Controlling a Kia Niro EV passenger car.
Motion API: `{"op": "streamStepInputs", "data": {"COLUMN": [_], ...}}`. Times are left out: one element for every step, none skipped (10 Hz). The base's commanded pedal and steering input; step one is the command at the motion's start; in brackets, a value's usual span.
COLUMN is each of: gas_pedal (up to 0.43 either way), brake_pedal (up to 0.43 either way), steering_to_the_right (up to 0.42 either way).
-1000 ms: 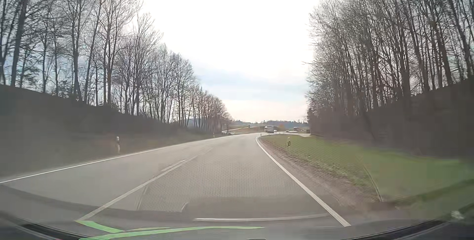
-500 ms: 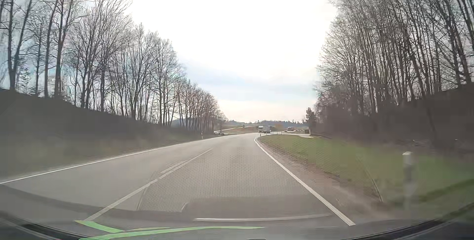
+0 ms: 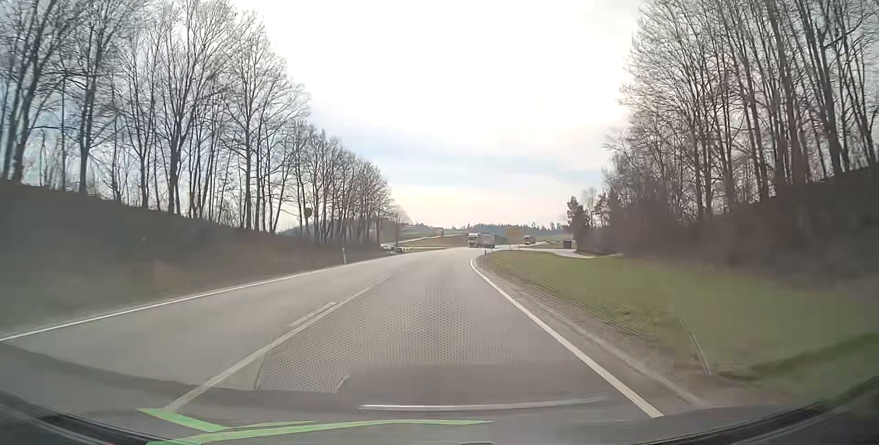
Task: Follow the waypoints while adhering to traffic rules and regulations
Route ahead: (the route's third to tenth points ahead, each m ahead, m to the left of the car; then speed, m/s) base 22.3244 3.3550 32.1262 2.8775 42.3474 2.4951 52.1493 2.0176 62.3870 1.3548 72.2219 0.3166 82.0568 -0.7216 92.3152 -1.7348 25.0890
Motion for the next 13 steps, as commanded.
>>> {"op": "streamStepInputs", "data": {"gas_pedal": [0.13, 0.13, 0.13, 0.13, 0.13, 0.13, 0.13, 0.118, 0.11, 0.11, 0.11, 0.11, 0.11], "brake_pedal": [0.0, 0.0, 0.0, 0.0, 0.0, 0.0, 0.0, 0.0, 0.0, 0.0, 0.0, 0.0, 0.0], "steering_to_the_right": [0.009, 0.009, 0.009, 0.009, 0.009, 0.009, 0.009, 0.009, 0.009, 0.009, 0.009, 0.009, 0.009]}}
